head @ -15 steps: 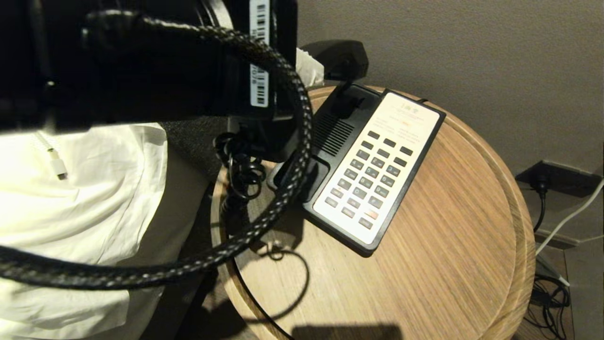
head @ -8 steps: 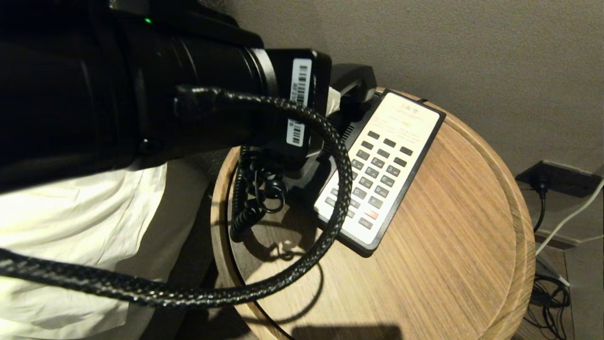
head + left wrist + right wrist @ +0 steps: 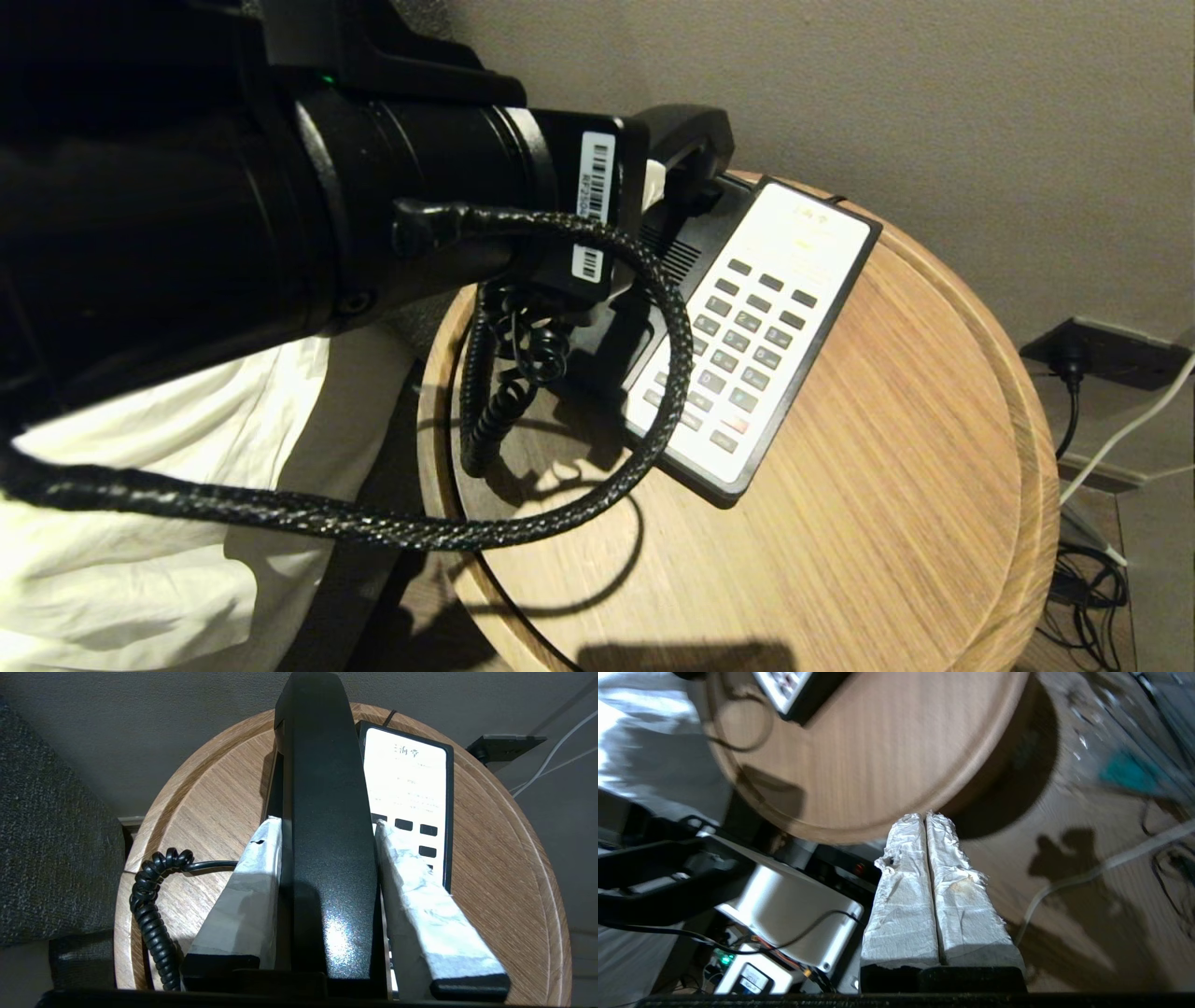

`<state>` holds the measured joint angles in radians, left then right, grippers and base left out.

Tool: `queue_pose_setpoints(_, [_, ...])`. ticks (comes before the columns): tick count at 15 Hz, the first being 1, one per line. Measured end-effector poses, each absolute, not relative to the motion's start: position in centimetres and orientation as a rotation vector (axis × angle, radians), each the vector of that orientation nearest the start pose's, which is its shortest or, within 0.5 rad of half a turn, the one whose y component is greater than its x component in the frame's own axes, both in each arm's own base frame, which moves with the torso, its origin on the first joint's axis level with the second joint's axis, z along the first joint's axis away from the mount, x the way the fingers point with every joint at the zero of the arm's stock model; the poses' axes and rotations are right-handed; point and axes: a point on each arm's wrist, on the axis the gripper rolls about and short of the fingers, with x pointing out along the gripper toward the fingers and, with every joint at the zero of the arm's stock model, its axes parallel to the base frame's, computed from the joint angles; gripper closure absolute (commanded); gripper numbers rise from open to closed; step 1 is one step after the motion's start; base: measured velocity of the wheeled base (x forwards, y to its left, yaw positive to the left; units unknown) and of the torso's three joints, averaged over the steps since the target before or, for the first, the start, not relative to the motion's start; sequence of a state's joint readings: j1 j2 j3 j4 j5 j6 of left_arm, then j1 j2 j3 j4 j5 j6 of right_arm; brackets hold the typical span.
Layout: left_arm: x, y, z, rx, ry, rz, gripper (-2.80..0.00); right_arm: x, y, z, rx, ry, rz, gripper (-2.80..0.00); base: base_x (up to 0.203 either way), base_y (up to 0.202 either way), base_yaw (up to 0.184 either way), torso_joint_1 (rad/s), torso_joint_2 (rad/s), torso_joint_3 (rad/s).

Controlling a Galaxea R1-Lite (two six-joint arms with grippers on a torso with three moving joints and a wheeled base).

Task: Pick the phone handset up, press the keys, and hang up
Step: Put the handset back

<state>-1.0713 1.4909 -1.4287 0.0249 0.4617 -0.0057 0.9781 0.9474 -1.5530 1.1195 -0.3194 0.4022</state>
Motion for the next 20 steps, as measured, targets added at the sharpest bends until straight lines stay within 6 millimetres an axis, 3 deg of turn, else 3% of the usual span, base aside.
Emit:
queue_pose_setpoints(9, [13.2, -22.0, 35.3, 0.061, 0.071, -0.607, 0.00, 0.0, -1.3, 33.7, 0.084, 0.551, 0.479, 0.00, 0.000, 0.000, 0.000, 0.000, 0.00, 0.000])
queue_pose_setpoints(20, [13.8, -23.1, 35.4, 0.097, 0.053, -0.606, 0.00, 0.1, -1.3, 33.1, 0.073, 0.564, 0.483, 0.00, 0.000, 0.000, 0.000, 0.000, 0.00, 0.000])
